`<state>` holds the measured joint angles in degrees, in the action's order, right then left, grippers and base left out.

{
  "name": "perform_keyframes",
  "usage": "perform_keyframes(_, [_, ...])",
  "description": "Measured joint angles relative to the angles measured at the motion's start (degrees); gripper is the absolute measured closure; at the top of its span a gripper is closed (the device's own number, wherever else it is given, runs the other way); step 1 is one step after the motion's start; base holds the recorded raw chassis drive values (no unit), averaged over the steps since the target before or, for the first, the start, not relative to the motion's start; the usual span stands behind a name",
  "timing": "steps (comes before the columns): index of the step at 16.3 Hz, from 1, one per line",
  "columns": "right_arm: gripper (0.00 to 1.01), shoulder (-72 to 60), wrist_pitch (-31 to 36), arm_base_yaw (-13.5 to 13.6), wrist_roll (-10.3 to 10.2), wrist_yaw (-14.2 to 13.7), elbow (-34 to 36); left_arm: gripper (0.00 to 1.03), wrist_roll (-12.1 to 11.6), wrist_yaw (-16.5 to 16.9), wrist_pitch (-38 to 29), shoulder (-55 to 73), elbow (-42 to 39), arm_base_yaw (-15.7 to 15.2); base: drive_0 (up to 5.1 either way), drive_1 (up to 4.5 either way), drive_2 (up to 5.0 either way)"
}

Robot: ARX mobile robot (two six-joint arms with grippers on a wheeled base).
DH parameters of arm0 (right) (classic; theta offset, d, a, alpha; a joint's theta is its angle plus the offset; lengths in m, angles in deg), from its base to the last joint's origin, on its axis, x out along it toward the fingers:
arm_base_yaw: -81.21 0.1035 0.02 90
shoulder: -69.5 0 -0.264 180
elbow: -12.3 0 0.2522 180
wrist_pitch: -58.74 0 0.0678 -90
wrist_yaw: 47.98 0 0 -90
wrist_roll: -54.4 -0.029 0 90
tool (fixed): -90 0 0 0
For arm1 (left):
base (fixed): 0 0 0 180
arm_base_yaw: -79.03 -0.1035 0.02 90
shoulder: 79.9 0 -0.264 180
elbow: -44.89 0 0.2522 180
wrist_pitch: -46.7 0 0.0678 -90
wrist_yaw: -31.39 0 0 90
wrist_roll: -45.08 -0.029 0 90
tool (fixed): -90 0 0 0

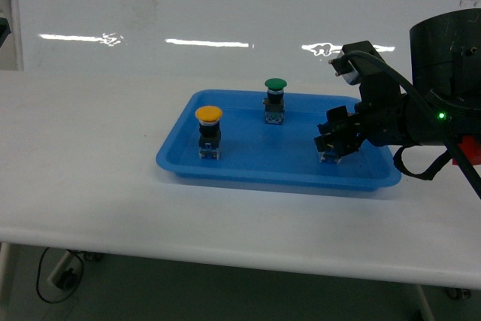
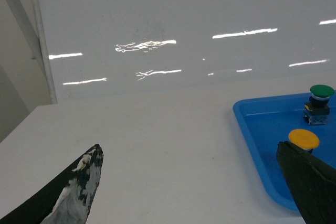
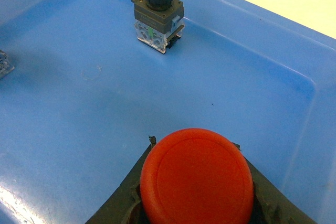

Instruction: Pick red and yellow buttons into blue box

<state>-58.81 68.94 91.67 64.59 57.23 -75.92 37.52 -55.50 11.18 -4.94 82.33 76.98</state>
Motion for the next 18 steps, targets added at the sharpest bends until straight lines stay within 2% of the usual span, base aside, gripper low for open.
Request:
perform_keyframes(5, [0.71,0.63,1.03,-0.11,-0.33,-0.26,0.96,0.05,0.00,0.00,-0.02,0.00,0.00,0.00,0.0,0.00,0.0])
perform_keyframes(9, [0.72,13.31,2.32,-1.22,-3.43,-0.02,8.37,0.05,0.00,0.00,-0.02,0.00,0.00,0.00,0.0,0.00,0.0])
perform_keyframes(10, [0.72,17.92,2.58,-1.53,-4.48,0.68,8.94,0.05,0.00,0.00,0.00,0.00,0.00,0.00,0.0,0.00,0.0])
perform_keyframes(11, [0.72,26.29,2.60,-2.10,-6.45,1.81,9.03,0.05,0.00,0.00,0.00,0.00,0.00,0.00,0.0,0.00,0.0])
perform_keyframes(12, [0.72,35.23,1.75,-2.40,-9.88,2.95,8.52,0.05,-0.02,0.00,0.00,0.00,0.00,0.00,0.0,0.00,0.0])
perform_keyframes(13, [0.72,41.77,2.14,-2.54,-12.63,2.54,8.61,0.05,0.00,0.00,0.00,0.00,0.00,0.00,0.0,0.00,0.0])
perform_keyframes(18, [0.73,54.03,3.19,-1.84,-16.68,0.76,14.32,0.05,0.00,0.00,-0.02,0.00,0.00,0.00,0.0,0.00,0.0])
